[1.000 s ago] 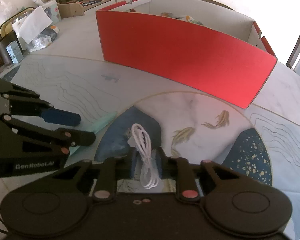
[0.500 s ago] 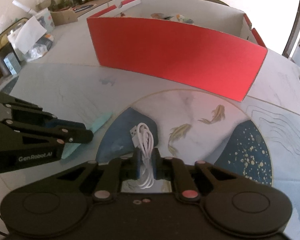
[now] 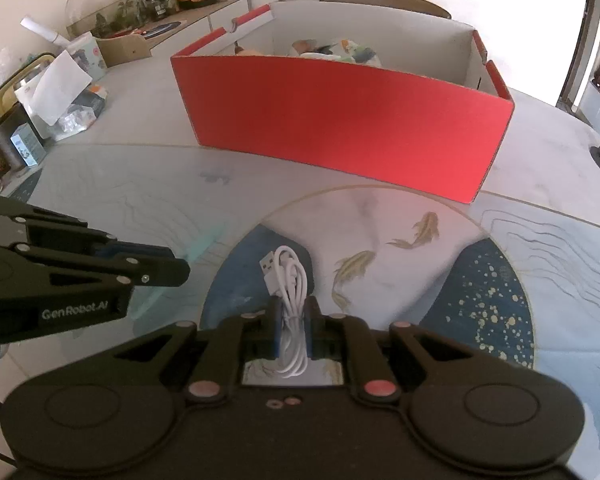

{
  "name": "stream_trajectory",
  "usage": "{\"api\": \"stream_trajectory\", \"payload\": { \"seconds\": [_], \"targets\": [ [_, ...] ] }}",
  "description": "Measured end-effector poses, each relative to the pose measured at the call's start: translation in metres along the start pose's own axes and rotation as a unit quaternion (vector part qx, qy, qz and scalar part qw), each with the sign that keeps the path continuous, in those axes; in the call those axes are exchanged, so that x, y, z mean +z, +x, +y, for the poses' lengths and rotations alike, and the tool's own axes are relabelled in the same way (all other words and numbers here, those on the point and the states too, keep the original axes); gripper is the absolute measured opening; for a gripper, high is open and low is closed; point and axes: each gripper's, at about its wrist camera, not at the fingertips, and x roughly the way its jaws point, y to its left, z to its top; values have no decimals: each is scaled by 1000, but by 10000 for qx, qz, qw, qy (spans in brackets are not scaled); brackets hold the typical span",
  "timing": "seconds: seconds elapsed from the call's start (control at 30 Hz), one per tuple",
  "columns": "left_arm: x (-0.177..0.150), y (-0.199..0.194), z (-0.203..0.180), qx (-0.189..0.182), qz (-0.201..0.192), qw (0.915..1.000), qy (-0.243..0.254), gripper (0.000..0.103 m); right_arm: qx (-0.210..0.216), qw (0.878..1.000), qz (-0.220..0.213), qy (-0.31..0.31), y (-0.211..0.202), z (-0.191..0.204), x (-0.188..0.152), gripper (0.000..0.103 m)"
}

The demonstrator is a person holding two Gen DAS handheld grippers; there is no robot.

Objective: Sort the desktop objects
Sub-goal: 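Grasp the pale green stick with the left gripper while the right gripper grasps the white USB cable, then carry the green stick and white cable with both grippers over the red box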

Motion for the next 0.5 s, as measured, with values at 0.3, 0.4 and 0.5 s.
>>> {"api": "stream_trajectory", "payload": {
  "seconds": [0.3,0.4,0.5],
  "targets": [
    [6,-11,-3,19,-166,9998,-47,9,-91,9998,-123,108,-13,-1,6,10],
    [10,-17,-5,29,-261,9996,-83,9,-119,9996,-203,163,-19,-2,9,10],
    [13,-24,-5,56,-364,9992,-142,9,-142,9990,-309,277,-27,-4,11,10]
  ]
}}
